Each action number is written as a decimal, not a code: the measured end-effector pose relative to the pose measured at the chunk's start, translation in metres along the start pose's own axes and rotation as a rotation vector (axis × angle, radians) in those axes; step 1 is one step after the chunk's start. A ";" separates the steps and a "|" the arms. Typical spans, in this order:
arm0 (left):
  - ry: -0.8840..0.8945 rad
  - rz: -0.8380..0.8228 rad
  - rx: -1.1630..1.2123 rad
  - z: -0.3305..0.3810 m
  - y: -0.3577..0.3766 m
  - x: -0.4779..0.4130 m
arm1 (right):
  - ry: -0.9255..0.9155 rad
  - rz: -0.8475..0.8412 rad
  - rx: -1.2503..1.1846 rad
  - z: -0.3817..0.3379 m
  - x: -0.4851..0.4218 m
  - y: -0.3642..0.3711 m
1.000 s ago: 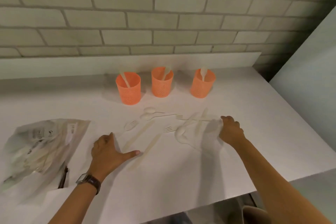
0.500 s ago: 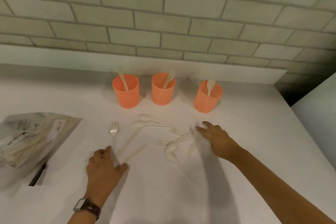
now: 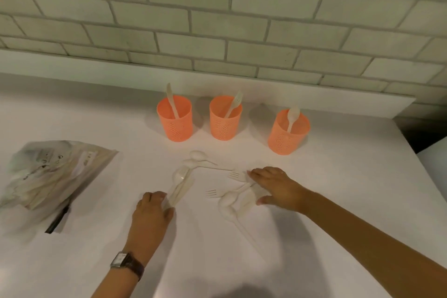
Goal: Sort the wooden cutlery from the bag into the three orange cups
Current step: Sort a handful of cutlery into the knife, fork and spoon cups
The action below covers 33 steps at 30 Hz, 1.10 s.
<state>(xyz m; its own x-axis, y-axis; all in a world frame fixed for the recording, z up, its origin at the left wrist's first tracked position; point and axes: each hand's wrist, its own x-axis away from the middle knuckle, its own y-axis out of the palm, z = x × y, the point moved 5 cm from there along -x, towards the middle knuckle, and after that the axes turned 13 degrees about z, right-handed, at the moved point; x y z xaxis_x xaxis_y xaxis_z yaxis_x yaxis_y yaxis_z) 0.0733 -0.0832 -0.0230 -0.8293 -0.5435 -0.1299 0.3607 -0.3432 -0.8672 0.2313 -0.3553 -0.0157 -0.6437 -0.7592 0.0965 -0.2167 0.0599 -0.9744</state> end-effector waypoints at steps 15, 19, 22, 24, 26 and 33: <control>-0.016 -0.237 0.140 0.043 0.017 0.019 | 0.546 0.294 -0.014 -0.122 0.047 0.044; -0.025 -0.317 0.198 0.050 0.020 0.026 | 0.600 0.372 0.024 -0.124 0.040 0.047; -0.052 -0.356 0.231 0.054 0.021 0.030 | 0.656 0.361 0.045 -0.123 0.033 0.045; -0.085 -0.368 0.251 0.055 0.022 0.030 | 0.670 0.362 0.053 -0.122 0.028 0.045; -0.117 -0.387 0.294 0.055 0.025 0.029 | 0.697 0.342 0.024 -0.121 0.025 0.043; -0.345 -0.447 0.492 0.051 0.038 0.034 | 0.744 0.264 -0.038 -0.110 0.012 0.030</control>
<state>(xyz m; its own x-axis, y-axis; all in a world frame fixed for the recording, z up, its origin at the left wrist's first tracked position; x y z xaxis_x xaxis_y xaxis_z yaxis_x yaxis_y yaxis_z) 0.0803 -0.1540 -0.0355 -0.7901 -0.4530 0.4130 0.2366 -0.8469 -0.4762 0.1367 -0.2914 -0.0213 -0.9963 -0.0849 -0.0131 -0.0051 0.2102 -0.9776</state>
